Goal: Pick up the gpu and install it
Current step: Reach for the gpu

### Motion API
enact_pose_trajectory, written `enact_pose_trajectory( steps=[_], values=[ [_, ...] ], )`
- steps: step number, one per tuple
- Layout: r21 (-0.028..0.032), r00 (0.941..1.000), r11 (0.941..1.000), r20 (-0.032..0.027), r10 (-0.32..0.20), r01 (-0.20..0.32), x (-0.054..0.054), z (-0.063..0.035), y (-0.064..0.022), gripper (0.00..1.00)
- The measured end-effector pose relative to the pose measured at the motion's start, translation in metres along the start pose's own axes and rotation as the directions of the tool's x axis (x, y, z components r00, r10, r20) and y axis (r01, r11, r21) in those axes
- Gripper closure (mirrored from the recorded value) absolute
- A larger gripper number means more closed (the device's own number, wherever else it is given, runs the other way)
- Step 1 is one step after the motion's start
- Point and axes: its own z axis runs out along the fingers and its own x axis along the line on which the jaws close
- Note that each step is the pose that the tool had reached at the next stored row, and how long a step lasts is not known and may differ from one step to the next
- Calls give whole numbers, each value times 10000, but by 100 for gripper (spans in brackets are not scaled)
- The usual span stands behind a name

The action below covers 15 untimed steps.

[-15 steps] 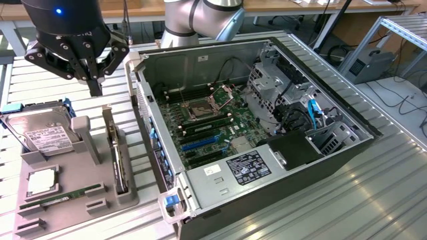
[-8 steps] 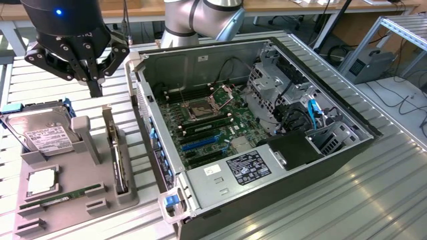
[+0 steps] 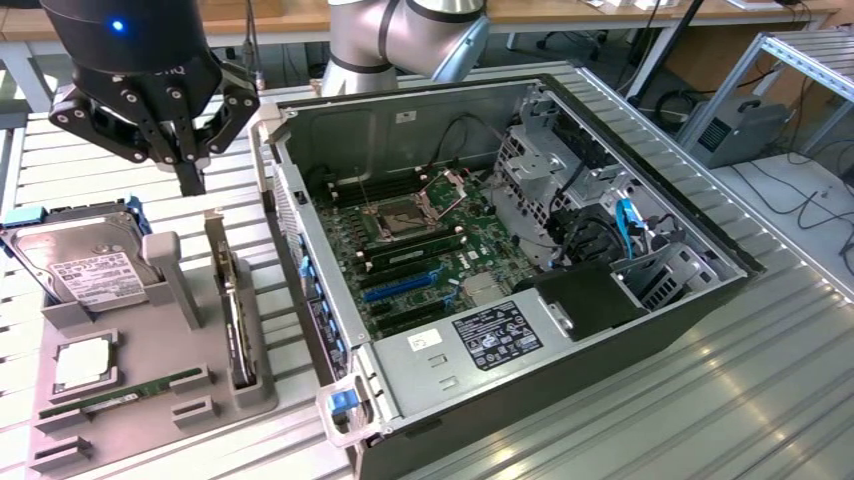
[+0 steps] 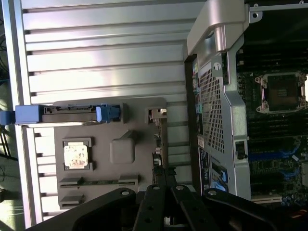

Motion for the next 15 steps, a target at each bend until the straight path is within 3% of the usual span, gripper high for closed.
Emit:
enact_pose_trajectory(
  steps=[15],
  values=[
    [0, 10000, 10000, 0, 0, 0, -3, -1, -34, 89]
  ],
)
